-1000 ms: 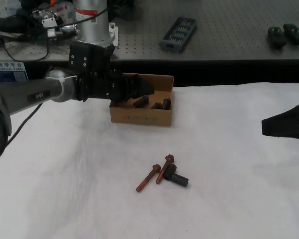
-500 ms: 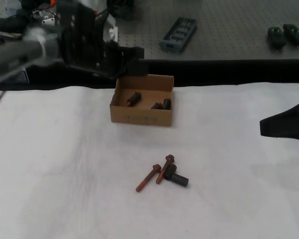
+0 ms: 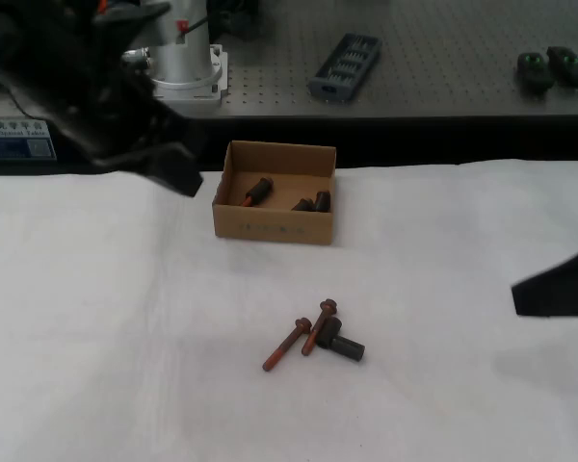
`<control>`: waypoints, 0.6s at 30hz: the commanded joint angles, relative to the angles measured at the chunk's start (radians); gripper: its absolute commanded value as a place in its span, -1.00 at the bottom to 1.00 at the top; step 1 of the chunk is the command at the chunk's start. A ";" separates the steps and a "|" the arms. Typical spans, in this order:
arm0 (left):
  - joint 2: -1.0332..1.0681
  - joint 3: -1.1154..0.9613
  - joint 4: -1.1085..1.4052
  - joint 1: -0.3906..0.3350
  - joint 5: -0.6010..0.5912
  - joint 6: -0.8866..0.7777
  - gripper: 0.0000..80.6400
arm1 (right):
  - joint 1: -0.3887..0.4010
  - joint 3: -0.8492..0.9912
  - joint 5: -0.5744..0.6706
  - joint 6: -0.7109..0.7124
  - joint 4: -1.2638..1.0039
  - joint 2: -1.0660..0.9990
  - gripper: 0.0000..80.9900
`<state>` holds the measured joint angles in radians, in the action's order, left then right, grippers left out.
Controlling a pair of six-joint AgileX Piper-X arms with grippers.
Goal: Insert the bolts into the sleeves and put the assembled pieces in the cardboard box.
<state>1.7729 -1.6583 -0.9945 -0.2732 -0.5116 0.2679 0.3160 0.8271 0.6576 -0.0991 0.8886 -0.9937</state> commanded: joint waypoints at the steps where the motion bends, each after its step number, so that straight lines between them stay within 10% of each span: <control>1: -0.217 0.217 -0.011 -0.001 0.009 -0.022 -0.98 | -0.005 0.002 -0.024 0.045 0.064 0.033 -0.93; 18: -0.872 0.800 0.083 -0.001 -0.041 -0.060 -0.98 | 0.001 0.002 -0.089 0.056 0.080 0.060 -0.93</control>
<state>0.9932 -0.8928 -0.9197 -0.2732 -0.5429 0.2178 0.3160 0.8271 0.5767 -0.0520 0.9762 -0.9412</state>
